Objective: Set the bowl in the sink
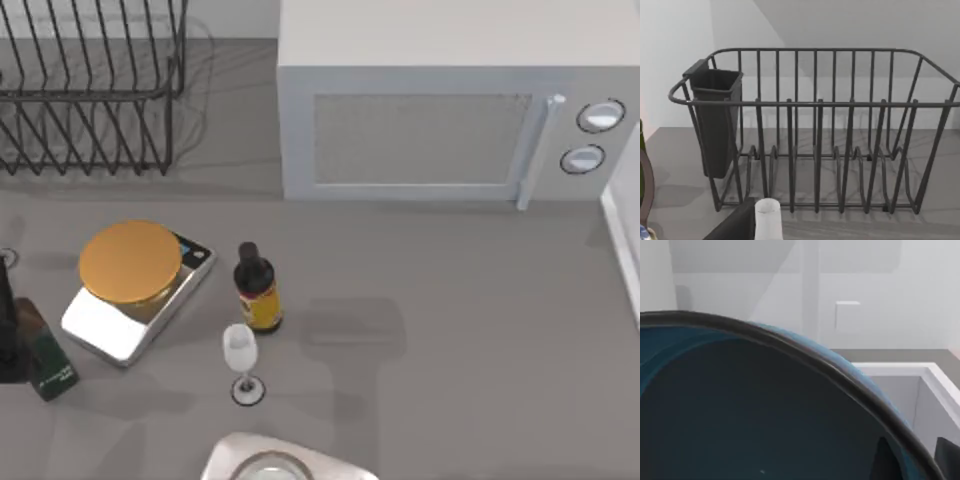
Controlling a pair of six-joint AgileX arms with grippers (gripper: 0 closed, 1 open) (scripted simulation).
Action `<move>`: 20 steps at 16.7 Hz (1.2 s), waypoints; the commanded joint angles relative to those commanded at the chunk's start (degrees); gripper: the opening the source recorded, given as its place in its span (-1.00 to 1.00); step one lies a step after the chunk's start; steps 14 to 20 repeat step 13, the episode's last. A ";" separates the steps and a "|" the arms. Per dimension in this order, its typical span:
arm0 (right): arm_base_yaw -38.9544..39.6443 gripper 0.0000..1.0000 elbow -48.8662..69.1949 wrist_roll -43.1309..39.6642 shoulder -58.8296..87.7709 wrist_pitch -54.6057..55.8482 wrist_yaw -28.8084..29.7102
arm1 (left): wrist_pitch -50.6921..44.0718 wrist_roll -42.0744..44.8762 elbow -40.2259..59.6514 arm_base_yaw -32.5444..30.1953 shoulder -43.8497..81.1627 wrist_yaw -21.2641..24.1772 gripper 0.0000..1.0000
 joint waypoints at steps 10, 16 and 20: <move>0.00 1.00 0.00 0.00 0.00 0.00 0.00 | 0.00 0.00 0.00 0.00 0.00 0.00 1.00; 0.00 1.00 0.00 0.00 0.00 0.00 0.00 | 0.00 0.00 0.00 0.00 0.00 0.00 1.00; 0.00 1.00 0.00 0.00 0.00 0.00 0.00 | 0.00 0.00 0.00 0.00 0.00 0.00 1.00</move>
